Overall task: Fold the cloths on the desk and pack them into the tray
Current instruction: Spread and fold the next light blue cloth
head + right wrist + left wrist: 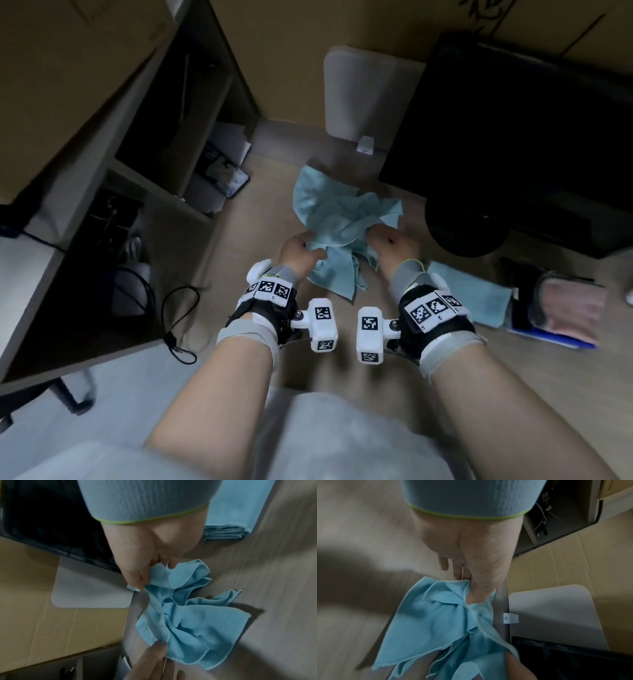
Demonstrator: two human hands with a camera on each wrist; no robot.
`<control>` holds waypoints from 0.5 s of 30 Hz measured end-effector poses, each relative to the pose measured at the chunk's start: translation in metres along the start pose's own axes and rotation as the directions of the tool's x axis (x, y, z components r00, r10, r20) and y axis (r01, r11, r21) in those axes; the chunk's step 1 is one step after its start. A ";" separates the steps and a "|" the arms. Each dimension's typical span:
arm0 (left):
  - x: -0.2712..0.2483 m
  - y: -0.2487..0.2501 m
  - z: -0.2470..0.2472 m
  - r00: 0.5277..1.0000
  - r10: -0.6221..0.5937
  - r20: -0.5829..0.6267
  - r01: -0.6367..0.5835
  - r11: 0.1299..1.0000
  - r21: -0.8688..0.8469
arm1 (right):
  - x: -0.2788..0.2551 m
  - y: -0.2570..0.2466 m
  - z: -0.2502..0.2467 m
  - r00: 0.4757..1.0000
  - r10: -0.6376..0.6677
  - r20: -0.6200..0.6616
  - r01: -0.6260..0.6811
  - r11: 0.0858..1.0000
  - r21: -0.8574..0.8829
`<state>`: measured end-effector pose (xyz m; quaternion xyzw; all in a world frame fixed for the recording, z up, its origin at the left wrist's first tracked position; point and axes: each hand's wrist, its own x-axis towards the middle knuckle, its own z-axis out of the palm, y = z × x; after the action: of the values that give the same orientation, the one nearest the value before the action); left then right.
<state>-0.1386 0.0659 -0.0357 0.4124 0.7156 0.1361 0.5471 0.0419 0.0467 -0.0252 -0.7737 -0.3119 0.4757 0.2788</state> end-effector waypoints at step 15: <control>-0.065 0.016 0.031 0.932 0.147 -0.333 -0.172 0.984 -0.047 | -0.070 0.020 -0.074 0.911 -0.104 -0.400 0.237 0.924 0.299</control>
<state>-0.1002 0.0197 0.0070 0.4200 0.7551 0.2736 0.4227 0.0893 -0.0283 0.0289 -0.7597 -0.2330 0.3383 0.5041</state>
